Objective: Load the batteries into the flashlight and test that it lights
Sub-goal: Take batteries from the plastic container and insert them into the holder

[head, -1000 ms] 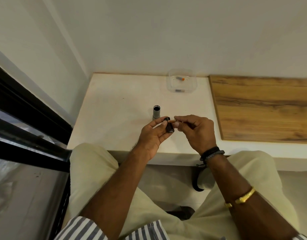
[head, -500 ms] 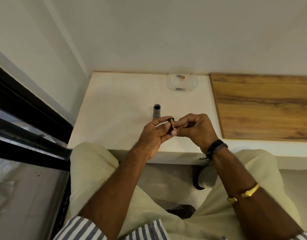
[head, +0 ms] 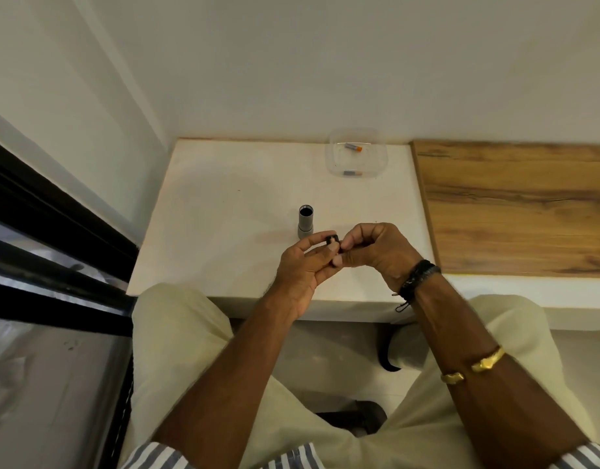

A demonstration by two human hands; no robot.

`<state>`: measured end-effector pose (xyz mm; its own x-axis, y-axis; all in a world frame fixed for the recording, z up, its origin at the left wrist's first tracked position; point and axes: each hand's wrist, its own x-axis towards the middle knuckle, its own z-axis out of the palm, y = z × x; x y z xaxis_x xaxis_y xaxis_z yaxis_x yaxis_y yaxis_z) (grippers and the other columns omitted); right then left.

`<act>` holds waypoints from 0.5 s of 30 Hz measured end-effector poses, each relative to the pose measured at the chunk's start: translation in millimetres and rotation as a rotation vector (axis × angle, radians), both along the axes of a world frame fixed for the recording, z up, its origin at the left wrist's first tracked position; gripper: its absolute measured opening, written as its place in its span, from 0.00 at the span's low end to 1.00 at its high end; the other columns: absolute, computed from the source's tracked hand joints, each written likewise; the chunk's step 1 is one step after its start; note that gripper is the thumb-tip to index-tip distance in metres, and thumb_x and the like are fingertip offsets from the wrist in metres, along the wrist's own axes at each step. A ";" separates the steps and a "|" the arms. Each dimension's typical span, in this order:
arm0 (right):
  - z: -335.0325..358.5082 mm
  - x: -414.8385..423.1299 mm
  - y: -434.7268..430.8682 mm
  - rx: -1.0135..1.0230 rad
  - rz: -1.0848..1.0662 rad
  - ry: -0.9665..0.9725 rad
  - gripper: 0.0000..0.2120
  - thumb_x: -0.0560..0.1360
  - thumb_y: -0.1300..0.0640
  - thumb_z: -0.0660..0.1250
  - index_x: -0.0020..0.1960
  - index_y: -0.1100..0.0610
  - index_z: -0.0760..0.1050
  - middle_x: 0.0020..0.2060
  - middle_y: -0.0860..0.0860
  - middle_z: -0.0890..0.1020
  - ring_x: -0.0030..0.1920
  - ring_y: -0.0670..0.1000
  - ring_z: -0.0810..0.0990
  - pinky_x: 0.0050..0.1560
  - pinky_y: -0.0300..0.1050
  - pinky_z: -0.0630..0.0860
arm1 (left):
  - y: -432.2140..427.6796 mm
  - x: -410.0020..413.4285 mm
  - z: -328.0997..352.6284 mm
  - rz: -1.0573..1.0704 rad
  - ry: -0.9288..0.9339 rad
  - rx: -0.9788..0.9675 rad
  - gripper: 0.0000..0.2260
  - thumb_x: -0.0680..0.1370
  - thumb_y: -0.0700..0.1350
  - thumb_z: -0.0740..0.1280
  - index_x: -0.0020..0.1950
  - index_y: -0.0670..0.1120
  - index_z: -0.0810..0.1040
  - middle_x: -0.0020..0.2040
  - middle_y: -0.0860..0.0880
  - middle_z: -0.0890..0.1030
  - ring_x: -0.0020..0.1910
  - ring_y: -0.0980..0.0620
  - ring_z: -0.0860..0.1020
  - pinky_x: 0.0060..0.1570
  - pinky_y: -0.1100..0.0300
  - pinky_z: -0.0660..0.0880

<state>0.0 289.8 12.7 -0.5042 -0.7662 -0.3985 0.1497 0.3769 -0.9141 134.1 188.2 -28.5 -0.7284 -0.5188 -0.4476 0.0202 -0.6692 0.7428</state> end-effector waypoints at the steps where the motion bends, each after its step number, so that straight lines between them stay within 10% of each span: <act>1: 1.3 -5.1 -3.0 -0.027 -0.001 -0.007 0.10 0.68 0.71 0.77 0.41 0.57 0.83 0.38 0.56 0.86 0.41 0.53 0.84 0.46 0.46 0.84 | -0.8 -0.4 -0.1 0.031 0.011 0.037 0.10 0.77 0.37 0.71 0.59 0.41 0.81 0.52 0.41 0.86 0.54 0.42 0.85 0.51 0.54 0.82; 9: -14.4 -95.6 -84.7 0.023 -0.425 0.229 0.08 0.73 0.68 0.72 0.43 0.57 0.84 0.39 0.54 0.86 0.38 0.51 0.84 0.44 0.47 0.85 | -17.7 7.1 12.1 0.114 0.110 0.162 0.15 0.76 0.39 0.69 0.62 0.36 0.78 0.57 0.38 0.84 0.58 0.42 0.83 0.53 0.55 0.82; 15: -30.2 -159.1 -138.5 0.316 -0.165 0.801 0.07 0.70 0.60 0.76 0.46 0.51 0.88 0.46 0.52 0.88 0.51 0.54 0.85 0.54 0.42 0.79 | -29.2 9.0 10.7 0.159 0.171 0.207 0.15 0.75 0.40 0.69 0.61 0.37 0.79 0.57 0.38 0.84 0.59 0.42 0.83 0.54 0.55 0.81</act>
